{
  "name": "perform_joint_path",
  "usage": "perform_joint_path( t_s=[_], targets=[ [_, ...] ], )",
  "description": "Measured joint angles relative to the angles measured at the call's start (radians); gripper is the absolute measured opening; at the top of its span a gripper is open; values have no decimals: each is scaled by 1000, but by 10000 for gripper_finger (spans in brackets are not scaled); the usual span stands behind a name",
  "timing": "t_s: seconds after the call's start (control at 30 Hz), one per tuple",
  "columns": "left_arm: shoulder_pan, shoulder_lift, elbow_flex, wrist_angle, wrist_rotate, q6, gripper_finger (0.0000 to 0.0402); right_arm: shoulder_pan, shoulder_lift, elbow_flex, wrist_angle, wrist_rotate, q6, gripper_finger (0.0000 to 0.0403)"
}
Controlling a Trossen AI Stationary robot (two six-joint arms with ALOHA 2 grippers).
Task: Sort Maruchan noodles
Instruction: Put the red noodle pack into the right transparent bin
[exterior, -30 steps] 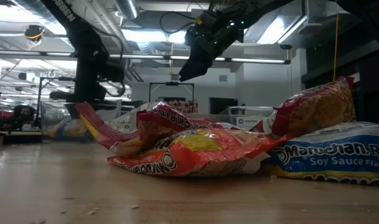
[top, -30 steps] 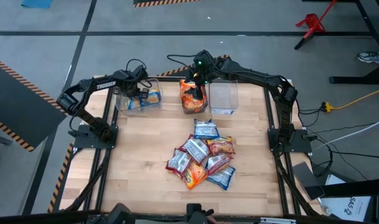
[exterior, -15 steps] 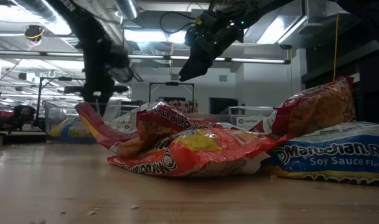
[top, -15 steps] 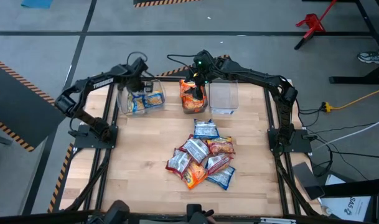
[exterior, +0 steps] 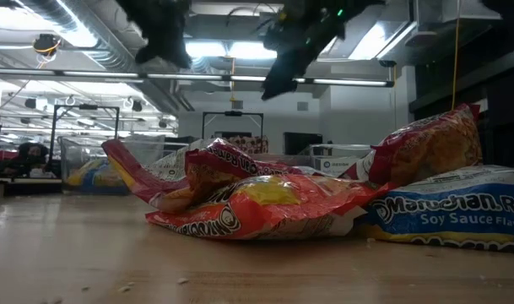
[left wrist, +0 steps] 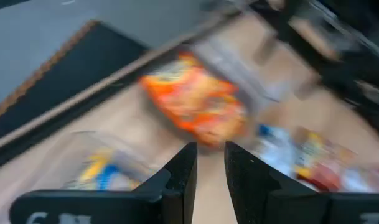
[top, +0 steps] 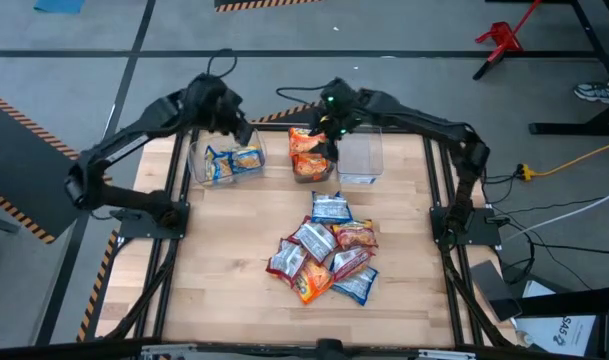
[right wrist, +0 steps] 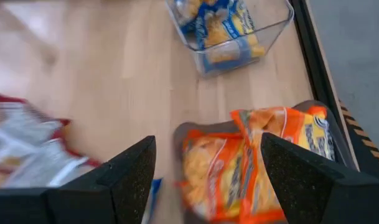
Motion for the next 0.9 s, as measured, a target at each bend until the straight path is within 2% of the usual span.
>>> perform_joint_path(
  t_s=[0.2,0.43,0.53,0.63,0.73,0.9],
  targets=[
    [-279,-42,-1,-33,20,0,89,0,-179,0,-176,-12,2,278],
    [-647,21,-2,-38,25,-106,148,0,-334,1,-328,58,12,278],
    [-775,59,-2,-89,-11,-171,171,0,-370,1,-394,65,39,278],
    [-865,108,-4,-164,-101,-247,190,0,-392,1,-459,66,55,278],
    [-920,153,-47,-151,-154,-355,205,0,-400,1,-503,66,57,278],
    [-968,206,-211,76,-169,-544,216,0,-400,1,-541,65,55,278]
  ],
)
